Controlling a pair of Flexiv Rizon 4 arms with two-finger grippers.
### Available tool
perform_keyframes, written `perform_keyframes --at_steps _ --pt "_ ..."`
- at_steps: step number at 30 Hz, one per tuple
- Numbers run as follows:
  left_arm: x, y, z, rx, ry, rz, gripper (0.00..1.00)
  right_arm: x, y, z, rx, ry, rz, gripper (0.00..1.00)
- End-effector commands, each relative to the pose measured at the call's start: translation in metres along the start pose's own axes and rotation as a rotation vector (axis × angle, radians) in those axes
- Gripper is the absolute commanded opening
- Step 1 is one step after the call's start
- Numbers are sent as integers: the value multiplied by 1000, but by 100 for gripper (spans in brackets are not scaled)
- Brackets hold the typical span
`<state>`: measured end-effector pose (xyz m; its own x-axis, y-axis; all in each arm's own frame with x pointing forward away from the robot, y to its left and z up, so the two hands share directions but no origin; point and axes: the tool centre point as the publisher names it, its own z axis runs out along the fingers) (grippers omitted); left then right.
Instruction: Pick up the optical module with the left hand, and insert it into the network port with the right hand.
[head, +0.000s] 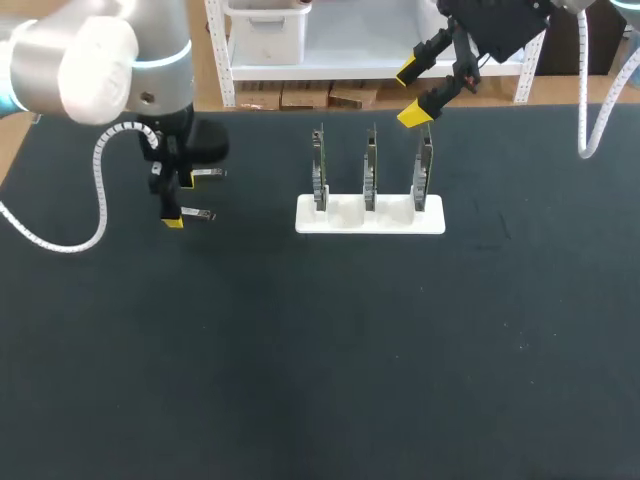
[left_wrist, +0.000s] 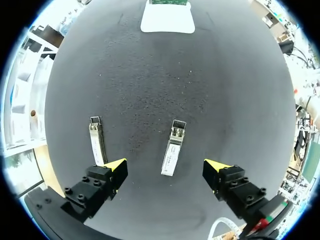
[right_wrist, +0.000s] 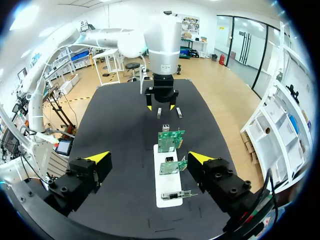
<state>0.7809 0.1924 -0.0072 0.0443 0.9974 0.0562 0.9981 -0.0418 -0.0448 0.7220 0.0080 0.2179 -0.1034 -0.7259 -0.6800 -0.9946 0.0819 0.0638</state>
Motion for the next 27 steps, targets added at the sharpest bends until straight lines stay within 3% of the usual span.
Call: perform_keyframes --at_steps 1,22,24,25,27 --pt "2 4 2 12 2 -11 100 1 2 0 6 -1 0 100" --pt "1 2 6 -13 15 -17 100 1 2 0 6 -1 0 100" --pt "2 2 5 -14 11 -21 60 1 2 0 6 -1 0 100" --pt "3 1 6 -14 11 -23 62 1 2 0 6 -1 0 100" --pt "4 1 7 -12 10 -27 46 1 2 0 6 -1 0 100"
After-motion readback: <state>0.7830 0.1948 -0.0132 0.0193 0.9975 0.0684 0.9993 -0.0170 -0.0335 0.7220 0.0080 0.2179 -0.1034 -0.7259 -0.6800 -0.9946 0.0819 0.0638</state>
